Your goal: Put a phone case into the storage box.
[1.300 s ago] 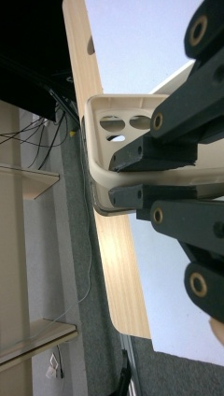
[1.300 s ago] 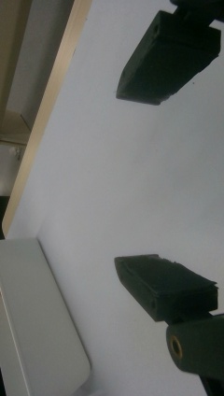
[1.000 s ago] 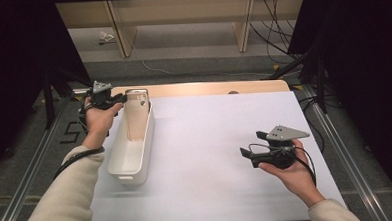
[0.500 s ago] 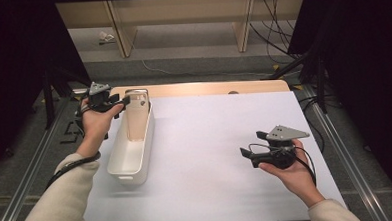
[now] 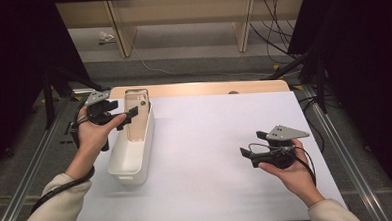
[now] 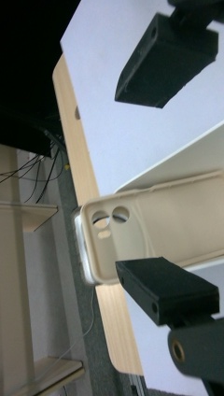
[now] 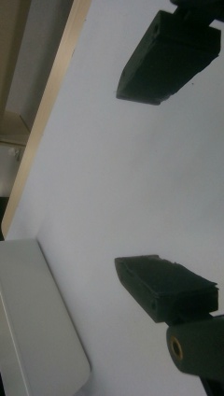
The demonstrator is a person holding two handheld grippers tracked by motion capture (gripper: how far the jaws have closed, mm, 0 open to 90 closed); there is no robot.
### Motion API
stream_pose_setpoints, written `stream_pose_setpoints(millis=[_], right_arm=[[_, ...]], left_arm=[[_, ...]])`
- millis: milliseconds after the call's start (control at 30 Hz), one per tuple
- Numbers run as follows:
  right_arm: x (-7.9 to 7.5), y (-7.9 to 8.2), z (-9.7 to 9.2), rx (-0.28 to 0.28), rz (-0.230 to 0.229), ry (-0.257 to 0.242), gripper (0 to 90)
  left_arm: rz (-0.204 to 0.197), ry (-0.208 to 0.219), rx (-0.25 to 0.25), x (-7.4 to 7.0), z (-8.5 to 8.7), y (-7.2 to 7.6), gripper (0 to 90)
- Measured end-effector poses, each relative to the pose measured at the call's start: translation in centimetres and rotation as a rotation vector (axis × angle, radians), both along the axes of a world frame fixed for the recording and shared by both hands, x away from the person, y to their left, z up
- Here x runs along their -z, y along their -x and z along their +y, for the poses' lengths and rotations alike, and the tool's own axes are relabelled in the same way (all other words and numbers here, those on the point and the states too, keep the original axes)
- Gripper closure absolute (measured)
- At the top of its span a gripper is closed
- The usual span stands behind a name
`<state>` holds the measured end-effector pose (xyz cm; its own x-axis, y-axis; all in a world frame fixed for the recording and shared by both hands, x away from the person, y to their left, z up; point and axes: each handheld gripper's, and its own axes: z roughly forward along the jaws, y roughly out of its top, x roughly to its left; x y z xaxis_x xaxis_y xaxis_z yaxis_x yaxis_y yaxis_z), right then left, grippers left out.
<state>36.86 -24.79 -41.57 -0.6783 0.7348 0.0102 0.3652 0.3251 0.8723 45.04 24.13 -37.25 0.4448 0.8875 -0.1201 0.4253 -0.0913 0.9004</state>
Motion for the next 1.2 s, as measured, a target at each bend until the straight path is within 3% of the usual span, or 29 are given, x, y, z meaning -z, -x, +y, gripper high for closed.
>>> stream_pose_setpoints(millis=[300,833,1200], right_arm=[[0.0,-0.1,-0.1,0.002,0.002,-0.006,16.8],[0.1,-0.1,-0.1,0.005,0.006,-0.012,16.7],[0.1,-0.1,-0.1,0.006,0.007,-0.011,16.7]], left_arm=[[-0.008,-0.014,0.037,0.3,-0.6,2.0,7.1],[-0.02,-0.057,0.096,2.0,-1.3,5.0,5.0],[-0.038,-0.031,0.132,3.2,-2.1,7.5,6.1]])
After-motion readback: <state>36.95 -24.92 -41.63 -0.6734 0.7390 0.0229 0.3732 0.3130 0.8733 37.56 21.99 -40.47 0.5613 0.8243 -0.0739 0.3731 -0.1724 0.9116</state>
